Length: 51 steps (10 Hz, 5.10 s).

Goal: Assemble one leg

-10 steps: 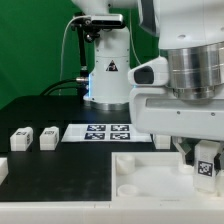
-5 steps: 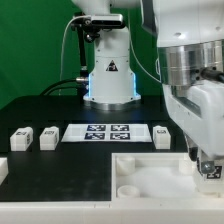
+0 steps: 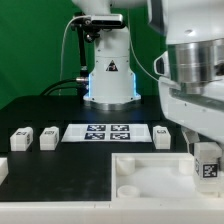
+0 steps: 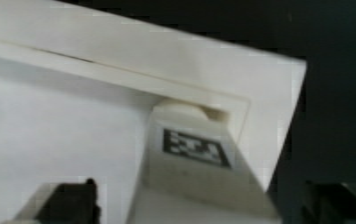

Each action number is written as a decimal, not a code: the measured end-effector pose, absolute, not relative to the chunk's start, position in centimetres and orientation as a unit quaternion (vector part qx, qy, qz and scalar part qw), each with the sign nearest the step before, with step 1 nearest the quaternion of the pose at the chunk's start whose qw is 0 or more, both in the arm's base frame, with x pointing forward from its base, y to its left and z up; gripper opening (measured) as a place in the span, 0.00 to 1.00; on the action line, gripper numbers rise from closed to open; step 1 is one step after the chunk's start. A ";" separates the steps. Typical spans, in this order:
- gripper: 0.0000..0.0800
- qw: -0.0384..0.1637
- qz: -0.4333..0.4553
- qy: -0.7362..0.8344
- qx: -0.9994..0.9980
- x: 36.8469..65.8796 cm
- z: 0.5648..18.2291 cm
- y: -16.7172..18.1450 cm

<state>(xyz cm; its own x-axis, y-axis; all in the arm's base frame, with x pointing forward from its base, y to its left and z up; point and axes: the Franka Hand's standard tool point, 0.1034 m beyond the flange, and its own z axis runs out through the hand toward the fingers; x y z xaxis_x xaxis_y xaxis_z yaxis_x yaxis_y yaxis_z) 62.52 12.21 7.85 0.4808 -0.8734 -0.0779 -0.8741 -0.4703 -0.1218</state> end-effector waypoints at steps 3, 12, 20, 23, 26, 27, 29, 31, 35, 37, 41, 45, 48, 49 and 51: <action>0.81 0.072 -0.008 0.375 -0.924 62.5 7.7 12.0; 0.38 0.048 -0.025 0.230 -0.972 62.7 7.7 11.6; 0.38 0.073 0.009 0.693 -0.717 62.6 7.5 11.8; 0.77 0.056 0.010 0.533 -0.844 62.2 7.6 12.2; 0.80 0.051 -0.007 0.362 -0.931 62.4 7.7 12.0; 0.81 0.051 -0.009 0.323 -0.945 62.4 7.7 12.0; 0.81 0.033 -0.016 0.148 -0.988 62.5 7.9 11.6; 0.81 0.033 -0.020 0.099 -0.994 62.7 7.9 11.4; 0.37 0.040 -0.013 0.237 -0.971 62.6 7.9 11.5; 0.37 0.042 -0.008 0.340 -0.940 62.6 7.9 11.5; 0.37 0.042 -0.007 0.355 -0.934 62.6 7.9 11.5; 0.69 0.042 -0.007 0.355 -0.934 62.6 7.9 11.5; 0.80 0.043 -0.002 0.461 -0.886 62.6 7.9 11.5; 0.80 0.034 -0.008 0.375 -0.926 62.6 7.9 11.3; 0.81 0.033 -0.011 0.300 -0.953 62.6 7.9 11.2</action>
Offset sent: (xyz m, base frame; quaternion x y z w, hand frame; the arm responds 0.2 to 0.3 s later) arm 0.0000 0.0000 0.0000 0.0000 0.0000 -0.2667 0.9638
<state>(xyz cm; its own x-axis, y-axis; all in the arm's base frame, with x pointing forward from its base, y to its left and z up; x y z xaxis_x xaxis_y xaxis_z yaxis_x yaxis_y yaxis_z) 62.59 11.23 7.88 0.8195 -0.5730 0.0019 -0.5715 -0.8176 -0.0701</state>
